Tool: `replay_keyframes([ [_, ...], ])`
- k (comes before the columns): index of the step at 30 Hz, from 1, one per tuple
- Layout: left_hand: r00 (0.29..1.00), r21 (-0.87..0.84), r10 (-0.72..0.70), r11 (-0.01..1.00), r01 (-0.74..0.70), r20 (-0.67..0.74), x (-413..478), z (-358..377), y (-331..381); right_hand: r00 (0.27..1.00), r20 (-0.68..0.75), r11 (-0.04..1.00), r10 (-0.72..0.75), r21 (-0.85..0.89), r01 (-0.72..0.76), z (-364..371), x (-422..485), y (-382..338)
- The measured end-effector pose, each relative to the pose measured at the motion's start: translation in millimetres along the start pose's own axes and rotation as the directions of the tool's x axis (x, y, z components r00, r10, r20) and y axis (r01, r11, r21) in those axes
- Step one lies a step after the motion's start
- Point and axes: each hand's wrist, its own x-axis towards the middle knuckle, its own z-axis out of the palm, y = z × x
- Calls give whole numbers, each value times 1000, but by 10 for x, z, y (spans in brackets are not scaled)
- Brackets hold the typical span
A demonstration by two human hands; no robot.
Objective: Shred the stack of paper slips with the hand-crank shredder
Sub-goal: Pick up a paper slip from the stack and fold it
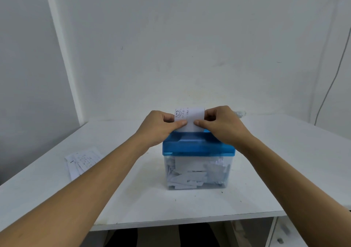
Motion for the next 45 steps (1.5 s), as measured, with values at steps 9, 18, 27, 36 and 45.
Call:
replay_keyframes([
  [9, 992, 67, 130, 989, -130, 1, -25, -20, -182, 998, 54, 990, -16, -139, 24, 20, -32, 10],
  [18, 998, -8, 64, 998, -64, 28, 6, -43, -185, 998, 66, 985, 1, -175, 10, 15, -43, -31],
  [27, 995, 59, 93, 994, -91, -39, -42, 8, -183, 999, 44, 989, 9, -151, -2, -1, -25, -43],
  [36, 996, 73, 76, 995, -73, -38, -52, 16, -179, 1000, 17, 984, -15, -176, 18, -6, -4, 8],
  [45, 999, 42, 33, 999, -32, -21, -50, 40, -149, 999, 11, 990, 44, -134, -42, -24, -21, -5],
])
